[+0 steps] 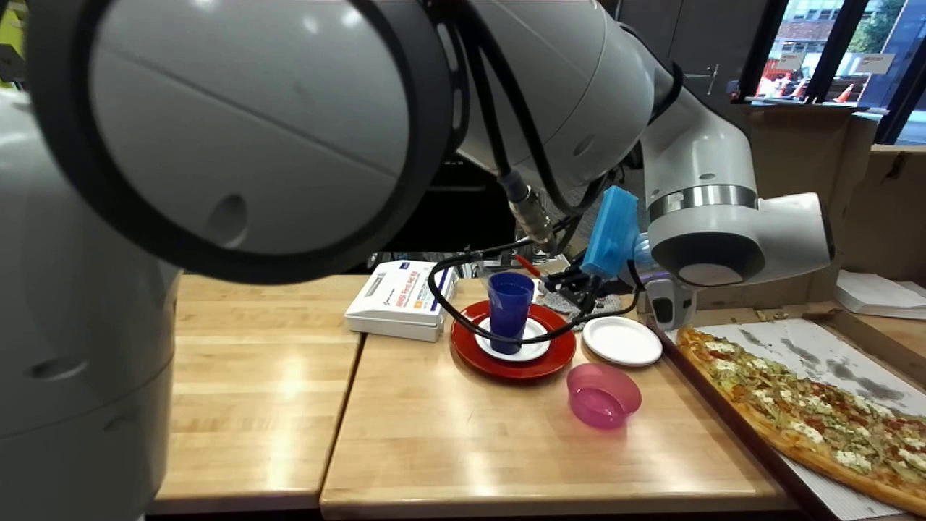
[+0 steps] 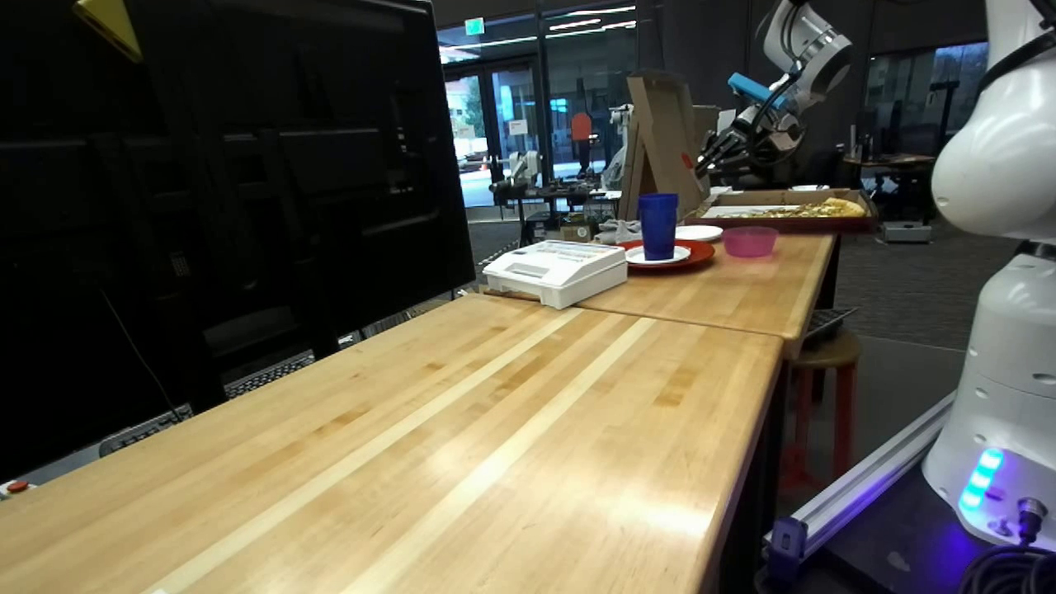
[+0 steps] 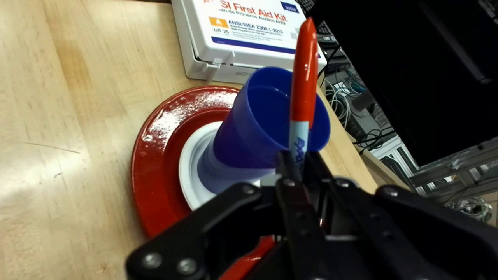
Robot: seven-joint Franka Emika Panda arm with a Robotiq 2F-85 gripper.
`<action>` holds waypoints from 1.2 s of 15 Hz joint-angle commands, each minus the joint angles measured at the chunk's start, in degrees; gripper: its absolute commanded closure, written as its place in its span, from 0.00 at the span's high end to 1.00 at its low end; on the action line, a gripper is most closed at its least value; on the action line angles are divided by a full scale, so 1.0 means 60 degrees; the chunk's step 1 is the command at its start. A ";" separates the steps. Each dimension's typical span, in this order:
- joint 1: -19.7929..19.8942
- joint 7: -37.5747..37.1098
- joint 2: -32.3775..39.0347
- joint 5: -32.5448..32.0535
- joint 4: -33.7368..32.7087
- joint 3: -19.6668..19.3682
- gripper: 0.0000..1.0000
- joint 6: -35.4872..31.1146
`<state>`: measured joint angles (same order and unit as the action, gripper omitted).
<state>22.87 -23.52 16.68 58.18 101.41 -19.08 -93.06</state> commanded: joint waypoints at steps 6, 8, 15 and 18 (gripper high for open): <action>-0.0328 0.0345 -0.0575 0.0305 0.0596 0.0148 0.03 0.0243; -0.0438 0.0354 -0.0693 0.0265 0.0717 0.0189 0.03 0.0152; -0.0738 0.0404 -0.1224 0.0183 0.1074 0.0253 0.03 0.0057; -0.0813 0.0393 -0.1350 0.0172 0.1115 0.0275 0.03 0.0099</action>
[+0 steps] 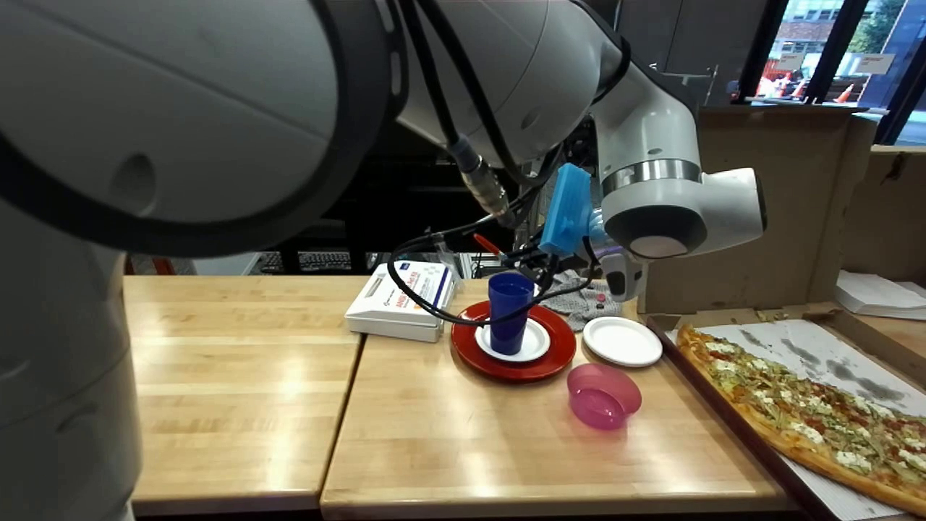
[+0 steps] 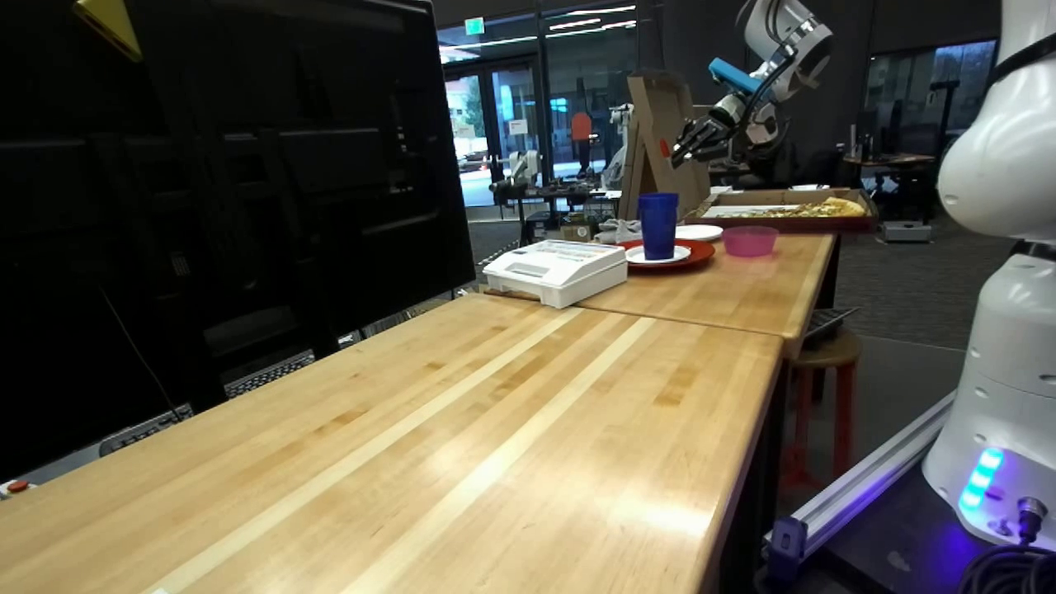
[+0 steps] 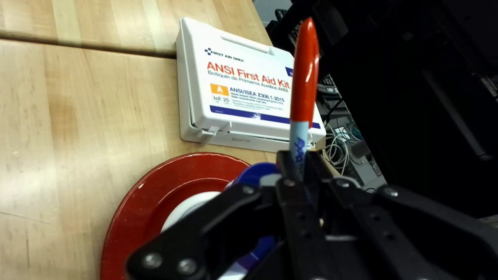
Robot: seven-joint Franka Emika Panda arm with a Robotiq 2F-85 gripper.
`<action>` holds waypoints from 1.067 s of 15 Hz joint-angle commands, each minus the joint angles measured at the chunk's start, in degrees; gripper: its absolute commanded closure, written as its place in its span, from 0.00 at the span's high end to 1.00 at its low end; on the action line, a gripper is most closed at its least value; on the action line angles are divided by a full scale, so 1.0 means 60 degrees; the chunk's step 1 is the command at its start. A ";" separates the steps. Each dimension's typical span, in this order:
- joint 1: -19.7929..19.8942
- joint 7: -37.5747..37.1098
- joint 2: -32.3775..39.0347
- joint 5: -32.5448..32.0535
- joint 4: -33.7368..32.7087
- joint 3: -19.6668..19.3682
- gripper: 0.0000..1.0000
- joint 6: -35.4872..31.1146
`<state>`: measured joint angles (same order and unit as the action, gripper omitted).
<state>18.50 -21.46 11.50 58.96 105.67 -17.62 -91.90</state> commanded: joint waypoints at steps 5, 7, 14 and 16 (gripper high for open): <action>-0.0158 0.0163 -0.0608 0.0059 0.0482 0.0100 0.03 0.0088; -0.0161 0.0187 -0.0545 0.0103 0.0448 0.0133 0.03 0.0190; -0.0083 0.0225 -0.0469 0.0326 0.0407 0.0129 0.03 0.0951; -0.0053 0.0183 -0.0441 0.0518 0.0389 0.0105 0.03 0.1131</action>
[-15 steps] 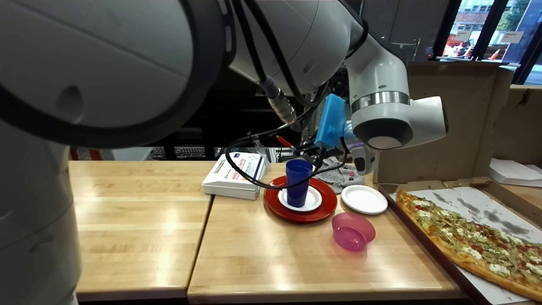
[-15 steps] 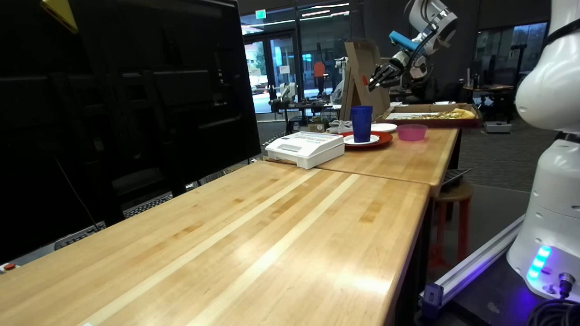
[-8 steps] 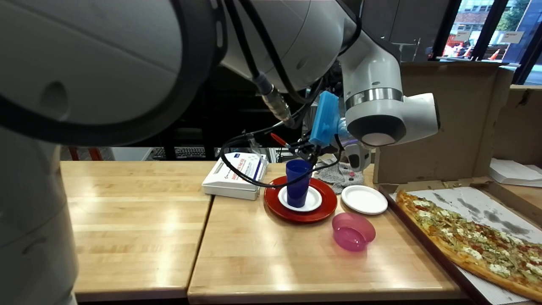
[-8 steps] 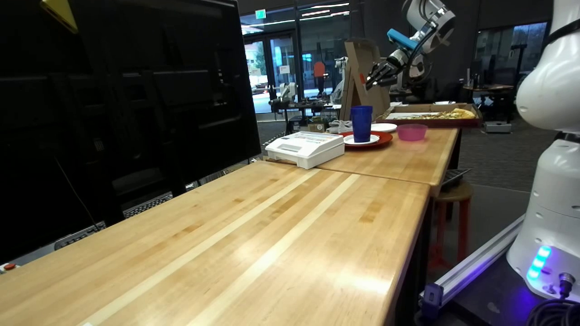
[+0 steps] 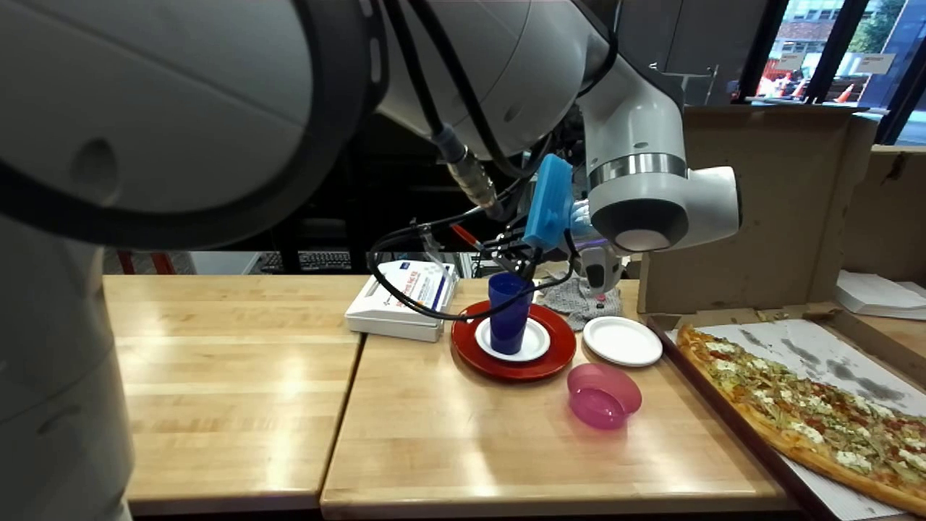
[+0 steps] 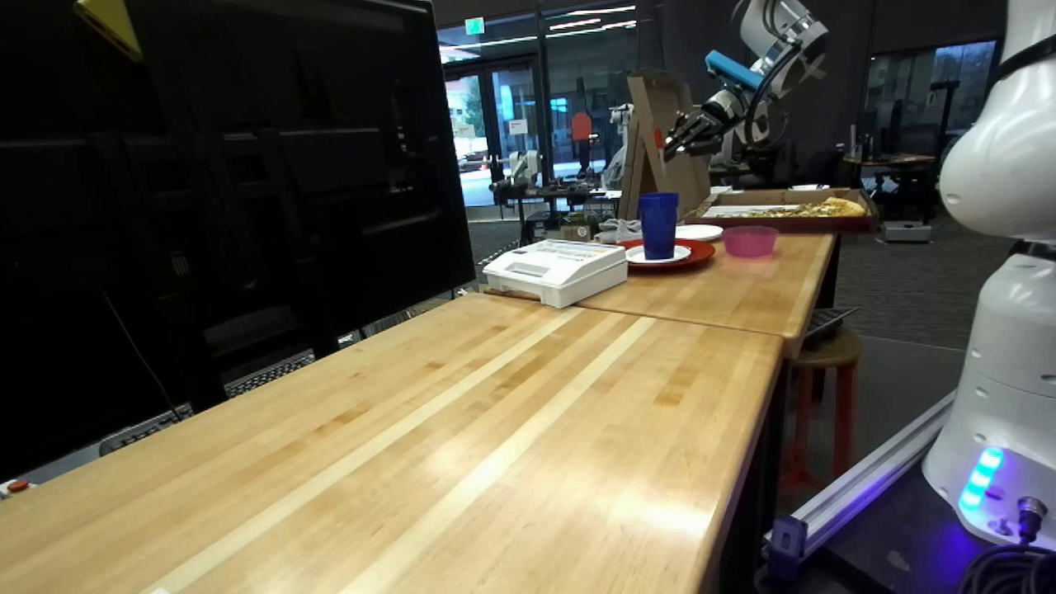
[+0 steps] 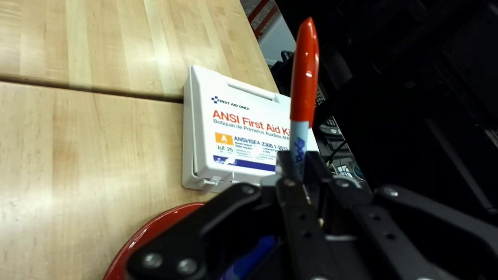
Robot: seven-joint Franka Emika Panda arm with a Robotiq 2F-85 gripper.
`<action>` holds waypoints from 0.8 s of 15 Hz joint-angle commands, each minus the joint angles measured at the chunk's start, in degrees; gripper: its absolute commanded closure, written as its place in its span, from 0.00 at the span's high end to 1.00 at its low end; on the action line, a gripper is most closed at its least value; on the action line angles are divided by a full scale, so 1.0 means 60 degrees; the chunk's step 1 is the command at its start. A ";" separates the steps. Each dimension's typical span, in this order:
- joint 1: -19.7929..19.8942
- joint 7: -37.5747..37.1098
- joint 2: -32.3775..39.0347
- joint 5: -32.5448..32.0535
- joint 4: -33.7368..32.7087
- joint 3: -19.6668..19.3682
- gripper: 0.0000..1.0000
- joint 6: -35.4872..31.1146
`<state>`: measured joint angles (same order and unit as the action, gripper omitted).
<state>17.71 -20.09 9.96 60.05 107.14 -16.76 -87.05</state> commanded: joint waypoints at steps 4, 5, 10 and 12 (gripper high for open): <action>0.0145 -0.0166 -0.0039 0.0718 0.0063 -0.0067 0.03 0.0721; 0.0148 -0.0202 0.0002 0.0778 0.0040 -0.0075 0.03 0.0794; 0.0162 -0.0413 0.0250 0.0971 -0.0057 -0.0089 0.03 0.1050; 0.0173 -0.0486 0.0353 0.0989 -0.0093 -0.0100 0.03 0.1103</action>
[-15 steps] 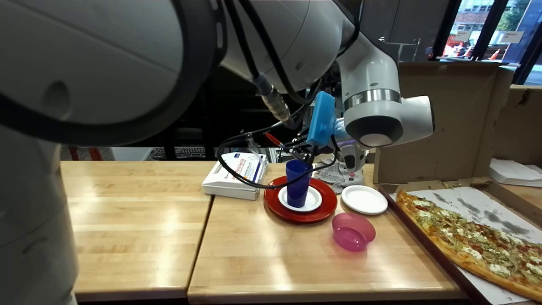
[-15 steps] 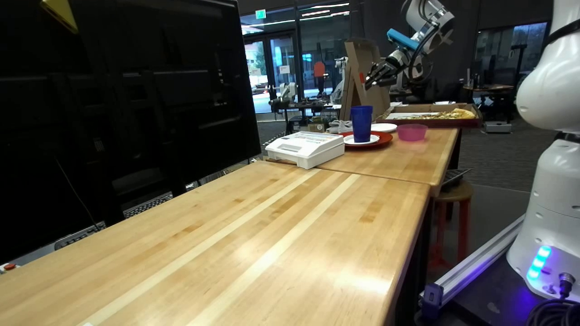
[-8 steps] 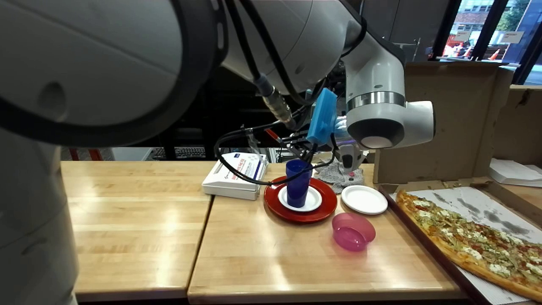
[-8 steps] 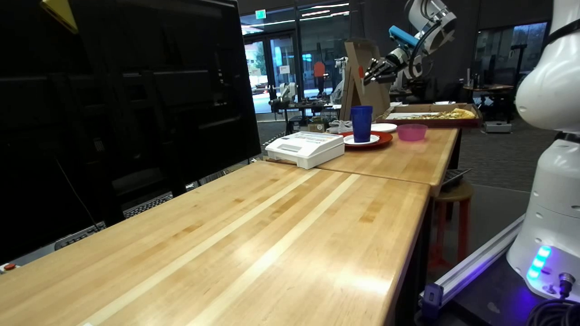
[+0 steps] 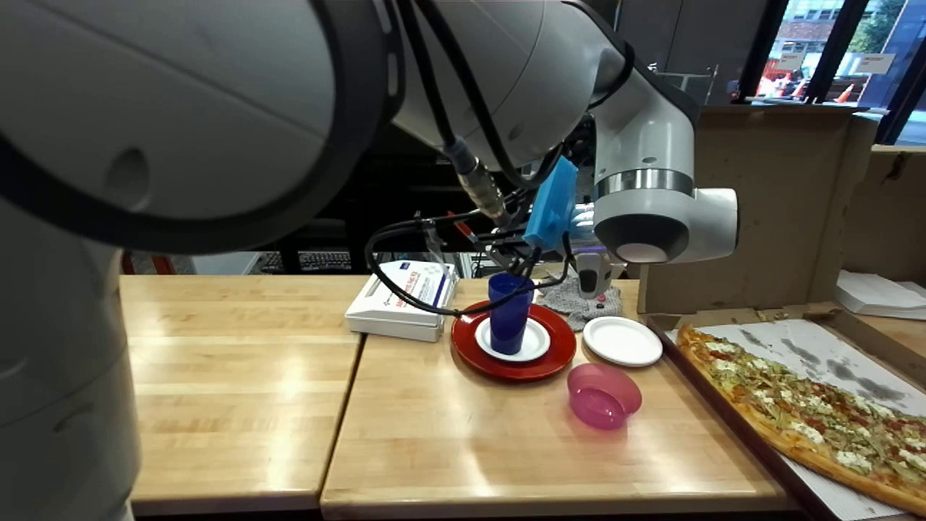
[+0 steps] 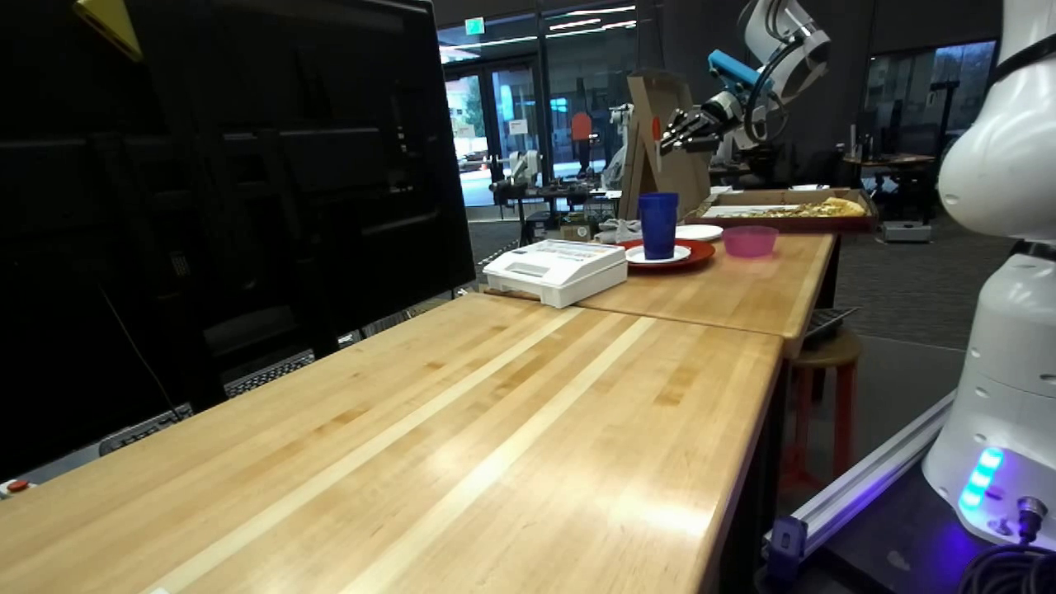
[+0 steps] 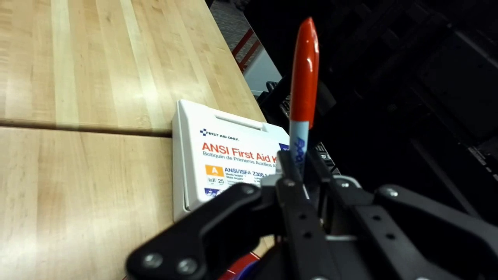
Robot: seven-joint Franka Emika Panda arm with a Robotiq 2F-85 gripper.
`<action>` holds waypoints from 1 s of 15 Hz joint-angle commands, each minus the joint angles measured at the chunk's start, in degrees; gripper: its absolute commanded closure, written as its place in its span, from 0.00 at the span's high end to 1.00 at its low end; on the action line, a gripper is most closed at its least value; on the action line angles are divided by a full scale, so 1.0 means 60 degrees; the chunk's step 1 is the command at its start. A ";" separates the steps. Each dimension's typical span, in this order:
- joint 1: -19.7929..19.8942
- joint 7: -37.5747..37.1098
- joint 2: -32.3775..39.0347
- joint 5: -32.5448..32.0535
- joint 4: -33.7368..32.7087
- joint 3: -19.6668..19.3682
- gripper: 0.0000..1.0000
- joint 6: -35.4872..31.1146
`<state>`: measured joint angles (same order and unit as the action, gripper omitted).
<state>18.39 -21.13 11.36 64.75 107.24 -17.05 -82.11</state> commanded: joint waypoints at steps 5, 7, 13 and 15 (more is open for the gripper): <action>0.0109 -0.0474 0.0371 0.0319 -0.0148 -0.0089 0.03 0.0344; 0.0136 -0.0558 0.0519 0.0346 -0.0191 -0.0087 0.03 0.0398; 0.0144 -0.0800 0.0918 0.0407 -0.0314 -0.0055 0.03 0.0494; 0.0145 -0.0885 0.1028 0.0464 -0.0368 -0.0050 0.03 0.0517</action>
<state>19.02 -24.19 16.34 66.27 106.60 -17.31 -80.61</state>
